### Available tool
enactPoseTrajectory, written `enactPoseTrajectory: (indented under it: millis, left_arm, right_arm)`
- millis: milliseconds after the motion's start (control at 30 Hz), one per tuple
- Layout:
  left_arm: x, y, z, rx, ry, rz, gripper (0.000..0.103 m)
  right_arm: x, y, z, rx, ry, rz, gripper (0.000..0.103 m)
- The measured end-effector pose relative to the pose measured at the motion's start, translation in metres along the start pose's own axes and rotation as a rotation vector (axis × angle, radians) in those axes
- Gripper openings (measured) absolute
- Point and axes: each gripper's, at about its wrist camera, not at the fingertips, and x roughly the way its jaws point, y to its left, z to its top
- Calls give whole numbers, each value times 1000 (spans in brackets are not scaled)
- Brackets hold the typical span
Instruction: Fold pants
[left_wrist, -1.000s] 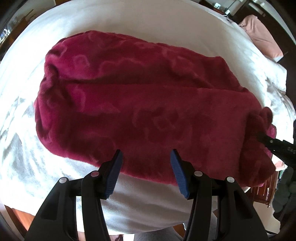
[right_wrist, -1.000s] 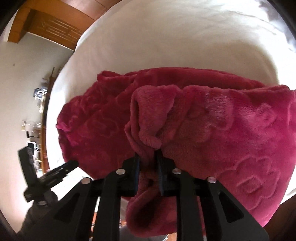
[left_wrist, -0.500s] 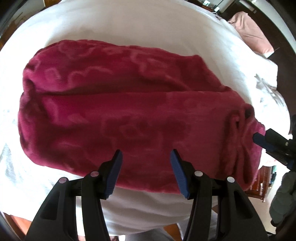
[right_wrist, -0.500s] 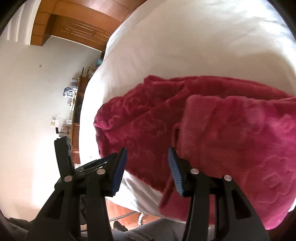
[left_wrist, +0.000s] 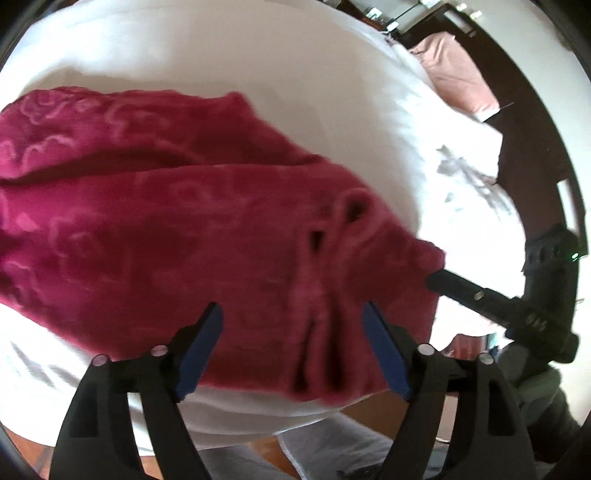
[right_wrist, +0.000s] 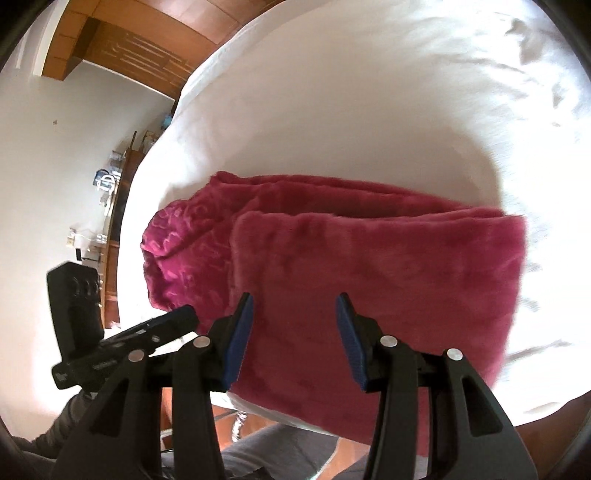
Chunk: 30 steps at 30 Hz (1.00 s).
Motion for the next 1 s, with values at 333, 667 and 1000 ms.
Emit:
enactPoseTrajectory:
  millis: [333, 667, 1000]
  left_arm:
    - [70, -32, -2, -35, 75, 57, 69]
    - [35, -41, 2, -39, -39, 50, 14]
    - [48, -10, -1, -101, -26, 176, 24]
  right_arm:
    - [-19, -33, 3, -76, 50, -12, 47]
    - [-27, -44, 9, -142, 74, -7, 47]
    - [-4, -3, 6, -340, 124, -46, 47]
